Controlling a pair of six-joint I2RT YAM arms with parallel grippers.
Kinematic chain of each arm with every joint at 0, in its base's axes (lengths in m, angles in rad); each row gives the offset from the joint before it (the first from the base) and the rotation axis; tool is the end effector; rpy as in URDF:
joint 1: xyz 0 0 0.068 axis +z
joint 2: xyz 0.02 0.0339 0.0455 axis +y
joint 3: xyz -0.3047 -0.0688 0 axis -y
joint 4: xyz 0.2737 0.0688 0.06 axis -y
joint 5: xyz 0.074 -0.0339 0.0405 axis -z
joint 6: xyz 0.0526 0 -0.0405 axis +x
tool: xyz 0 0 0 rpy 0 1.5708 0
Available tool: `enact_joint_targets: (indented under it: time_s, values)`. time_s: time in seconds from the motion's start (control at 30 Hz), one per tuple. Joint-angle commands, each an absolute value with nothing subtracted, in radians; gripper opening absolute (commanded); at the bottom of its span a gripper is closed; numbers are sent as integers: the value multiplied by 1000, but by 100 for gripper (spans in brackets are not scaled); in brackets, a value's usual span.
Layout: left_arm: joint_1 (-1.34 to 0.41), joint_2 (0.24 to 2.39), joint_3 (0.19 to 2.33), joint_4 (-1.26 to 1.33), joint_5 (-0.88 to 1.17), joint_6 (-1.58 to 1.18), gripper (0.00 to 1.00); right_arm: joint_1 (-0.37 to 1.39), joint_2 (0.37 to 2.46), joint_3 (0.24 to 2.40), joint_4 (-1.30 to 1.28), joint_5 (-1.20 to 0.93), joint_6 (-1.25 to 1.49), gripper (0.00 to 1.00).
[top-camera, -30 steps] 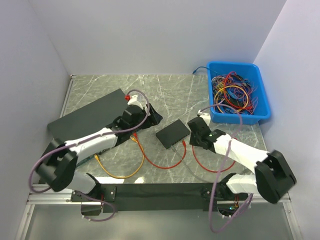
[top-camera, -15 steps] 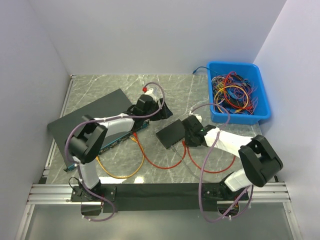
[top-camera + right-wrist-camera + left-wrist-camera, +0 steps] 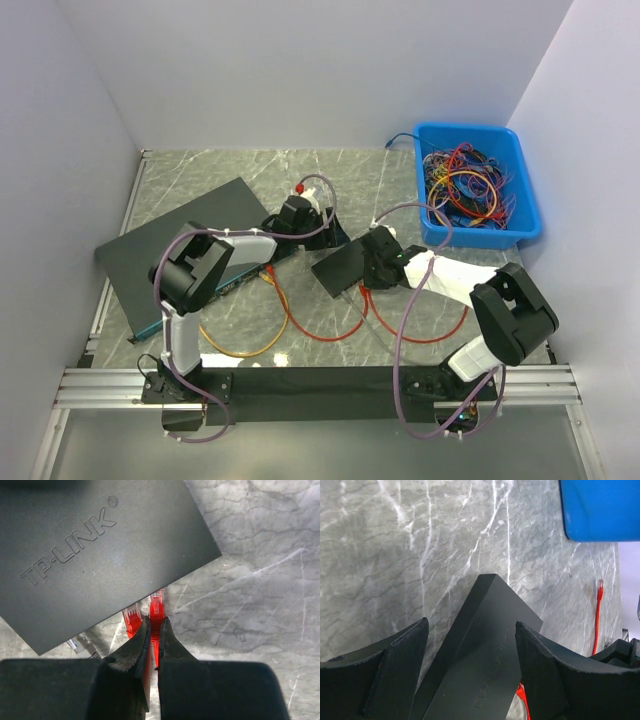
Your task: Insert the plug into the switch port
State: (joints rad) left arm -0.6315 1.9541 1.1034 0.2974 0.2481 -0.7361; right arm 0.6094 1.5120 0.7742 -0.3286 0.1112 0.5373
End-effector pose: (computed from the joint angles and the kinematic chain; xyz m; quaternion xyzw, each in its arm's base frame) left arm 0.3684 -0.2855 0.1642 0.0149 0.8686 -0.3891 0.3064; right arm 0.2543 0.1704 0.1674 -0.0210 0.9667 0.0899 0.2385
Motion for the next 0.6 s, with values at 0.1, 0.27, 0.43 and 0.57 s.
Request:
enact_joint_targets:
  time_s: [0.1, 0.27, 0.43, 0.57]
  values:
    - [-632, 2003, 1149, 364, 322, -700, 74, 618, 1517, 822, -287, 94, 511, 0]
    - [-632, 2031, 1164, 353, 336, -687, 74, 621, 1516, 834, -299, 118, 508, 0]
    - [-632, 2054, 1183, 337, 336, -670, 73, 623, 1493, 833, -308, 152, 508, 0]
    - [-632, 2074, 1196, 334, 341, -670, 73, 627, 1493, 847, -321, 161, 505, 0]
